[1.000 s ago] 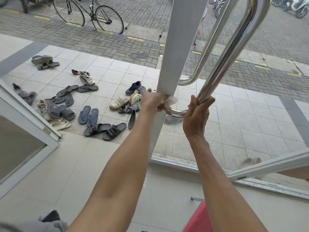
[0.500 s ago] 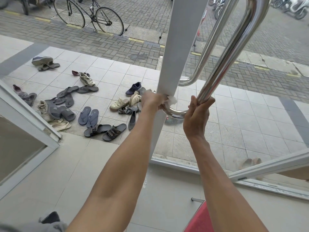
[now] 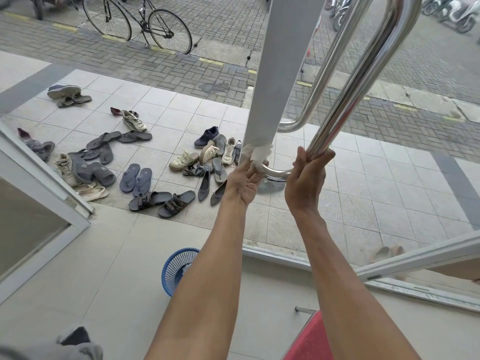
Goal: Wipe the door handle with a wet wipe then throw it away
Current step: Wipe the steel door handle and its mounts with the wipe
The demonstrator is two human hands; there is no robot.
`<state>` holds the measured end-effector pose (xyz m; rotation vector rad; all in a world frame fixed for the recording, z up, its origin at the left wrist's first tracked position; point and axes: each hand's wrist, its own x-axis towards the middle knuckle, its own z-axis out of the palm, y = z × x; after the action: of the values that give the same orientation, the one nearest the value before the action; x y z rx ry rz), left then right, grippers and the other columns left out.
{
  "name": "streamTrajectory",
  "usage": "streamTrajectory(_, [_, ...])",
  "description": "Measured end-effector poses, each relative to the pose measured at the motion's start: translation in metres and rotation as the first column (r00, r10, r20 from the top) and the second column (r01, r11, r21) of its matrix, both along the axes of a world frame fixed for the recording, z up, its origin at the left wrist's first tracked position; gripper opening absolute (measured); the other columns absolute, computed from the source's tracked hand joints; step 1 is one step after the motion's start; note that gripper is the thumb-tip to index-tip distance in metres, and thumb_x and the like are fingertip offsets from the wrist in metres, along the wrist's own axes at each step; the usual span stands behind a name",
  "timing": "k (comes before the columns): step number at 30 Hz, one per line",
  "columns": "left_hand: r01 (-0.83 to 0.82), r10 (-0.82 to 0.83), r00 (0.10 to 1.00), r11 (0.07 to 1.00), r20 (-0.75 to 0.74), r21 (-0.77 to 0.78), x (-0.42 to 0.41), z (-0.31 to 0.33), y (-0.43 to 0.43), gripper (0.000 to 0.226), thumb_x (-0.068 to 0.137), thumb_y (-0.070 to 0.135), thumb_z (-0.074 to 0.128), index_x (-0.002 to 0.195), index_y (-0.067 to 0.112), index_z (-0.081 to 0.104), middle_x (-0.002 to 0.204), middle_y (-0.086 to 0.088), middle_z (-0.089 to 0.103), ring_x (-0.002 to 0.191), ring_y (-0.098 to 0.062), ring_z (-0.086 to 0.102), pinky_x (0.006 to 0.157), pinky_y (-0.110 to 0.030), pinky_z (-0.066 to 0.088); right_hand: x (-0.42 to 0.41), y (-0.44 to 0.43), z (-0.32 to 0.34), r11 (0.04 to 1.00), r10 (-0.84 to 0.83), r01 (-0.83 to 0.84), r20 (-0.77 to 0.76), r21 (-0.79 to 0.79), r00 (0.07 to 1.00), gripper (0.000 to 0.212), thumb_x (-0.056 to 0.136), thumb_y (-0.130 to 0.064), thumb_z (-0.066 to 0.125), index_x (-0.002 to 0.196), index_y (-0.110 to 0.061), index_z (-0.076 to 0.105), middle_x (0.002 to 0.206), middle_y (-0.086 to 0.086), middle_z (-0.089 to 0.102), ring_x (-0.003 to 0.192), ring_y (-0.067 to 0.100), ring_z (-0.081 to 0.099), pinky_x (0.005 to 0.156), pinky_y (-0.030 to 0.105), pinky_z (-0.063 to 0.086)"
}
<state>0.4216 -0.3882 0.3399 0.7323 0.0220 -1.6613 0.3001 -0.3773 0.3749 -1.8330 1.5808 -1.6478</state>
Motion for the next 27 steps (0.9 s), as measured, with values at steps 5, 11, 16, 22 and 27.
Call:
streamTrajectory(5, [-0.010, 0.011, 0.996, 1.000, 0.090, -0.019, -0.017, -0.006, 0.018, 0.012, 0.086, 0.009, 0.067, 0.097, 0.004, 0.066, 0.077, -0.008, 0.073, 0.065, -0.014, 0.068, 0.071, -0.023, 0.056, 0.001, 0.000, 0.000, 1.000, -0.005, 0.005, 0.006, -0.016, 1.000, 0.021, 0.103, -0.026, 0.040, 0.102, -0.007, 0.030, 0.082, 0.015, 0.054, 0.068, 0.028, 0.056, 0.056, 0.029, 0.044])
streamTrajectory(11, [0.103, -0.103, 0.939, 0.995, 0.327, 0.017, -0.016, 0.000, 0.017, 0.016, 0.080, 0.004, 0.073, 0.096, 0.005, 0.071, 0.074, -0.005, 0.070, 0.072, -0.015, 0.063, 0.076, -0.026, 0.056, 0.003, 0.000, -0.002, 0.999, 0.004, -0.003, 0.028, -0.034, 1.000, 0.017, 0.103, -0.027, 0.039, 0.101, -0.015, 0.026, 0.080, 0.015, 0.053, 0.065, 0.026, 0.054, 0.054, 0.016, 0.040])
streamTrajectory(16, [0.085, -0.126, 0.916, 0.989, 0.382, 0.121, -0.005, 0.008, 0.006, 0.030, 0.077, 0.022, 0.079, 0.097, 0.003, 0.067, 0.084, -0.009, 0.070, 0.071, -0.018, 0.066, 0.074, -0.031, 0.057, 0.001, -0.002, -0.002, 1.000, 0.013, -0.012, 0.020, -0.012, 1.000, 0.019, 0.103, -0.028, 0.040, 0.098, -0.018, 0.024, 0.081, 0.014, 0.055, 0.068, 0.028, 0.058, 0.057, 0.021, 0.042])
streamTrajectory(22, [0.013, -0.085, 0.902, 0.985, 0.424, 0.170, 0.012, 0.022, -0.016, 0.037, 0.079, 0.024, 0.078, 0.106, 0.002, 0.066, 0.084, -0.011, 0.070, 0.061, -0.017, 0.063, 0.070, -0.032, 0.057, 0.001, -0.001, 0.000, 1.000, 0.020, -0.020, 0.010, 0.000, 1.000, 0.020, 0.103, -0.026, 0.040, 0.097, -0.016, 0.023, 0.081, 0.017, 0.053, 0.067, 0.029, 0.056, 0.054, 0.026, 0.043])
streamTrajectory(27, [-0.045, -0.044, 0.850, 0.987, 0.526, 0.157, 0.017, 0.027, -0.027, 0.089, 0.064, 0.020, 0.089, 0.141, 0.010, 0.044, 0.085, -0.011, 0.071, 0.055, -0.015, 0.065, 0.050, -0.026, 0.058, 0.000, 0.000, 0.001, 0.999, 0.008, -0.008, 0.015, 0.032, 1.000, 0.021, 0.103, -0.026, 0.042, 0.097, -0.016, 0.024, 0.080, 0.011, 0.052, 0.065, 0.024, 0.054, 0.053, 0.022, 0.042])
